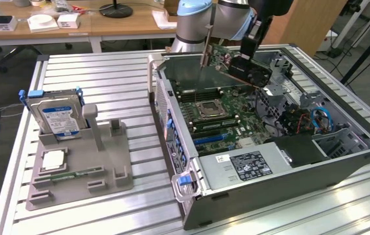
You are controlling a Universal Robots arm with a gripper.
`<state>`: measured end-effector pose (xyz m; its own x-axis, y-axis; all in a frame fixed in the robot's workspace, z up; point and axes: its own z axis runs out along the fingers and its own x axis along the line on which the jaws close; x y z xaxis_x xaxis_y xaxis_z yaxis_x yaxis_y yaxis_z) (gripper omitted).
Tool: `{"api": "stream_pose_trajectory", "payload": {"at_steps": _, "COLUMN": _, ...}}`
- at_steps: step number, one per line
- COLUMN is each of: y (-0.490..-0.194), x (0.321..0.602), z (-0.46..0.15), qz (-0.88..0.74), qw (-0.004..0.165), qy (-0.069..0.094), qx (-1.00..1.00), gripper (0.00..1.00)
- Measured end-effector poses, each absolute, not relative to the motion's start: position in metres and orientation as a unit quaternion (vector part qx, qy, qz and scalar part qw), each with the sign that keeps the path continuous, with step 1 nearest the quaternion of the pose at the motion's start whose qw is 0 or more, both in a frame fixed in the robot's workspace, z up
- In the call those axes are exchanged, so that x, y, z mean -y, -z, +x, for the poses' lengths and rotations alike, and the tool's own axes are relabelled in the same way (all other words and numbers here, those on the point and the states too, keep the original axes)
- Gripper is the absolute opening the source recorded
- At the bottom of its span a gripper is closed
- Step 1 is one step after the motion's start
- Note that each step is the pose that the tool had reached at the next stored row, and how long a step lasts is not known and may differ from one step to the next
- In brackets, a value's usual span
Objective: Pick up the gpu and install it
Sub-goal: 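Insert the gpu into the slot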
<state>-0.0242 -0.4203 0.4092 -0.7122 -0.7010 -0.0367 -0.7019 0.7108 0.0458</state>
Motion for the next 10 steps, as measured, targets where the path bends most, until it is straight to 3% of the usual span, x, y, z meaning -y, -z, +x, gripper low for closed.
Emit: {"api": "stream_pose_trajectory", "payload": {"at_steps": 10, "y": -0.4088, "x": 0.4203, "z": -0.0242, "qz": -0.415, "qw": 0.007, "qy": -0.028, "qx": -0.909, "gripper": 0.26}}
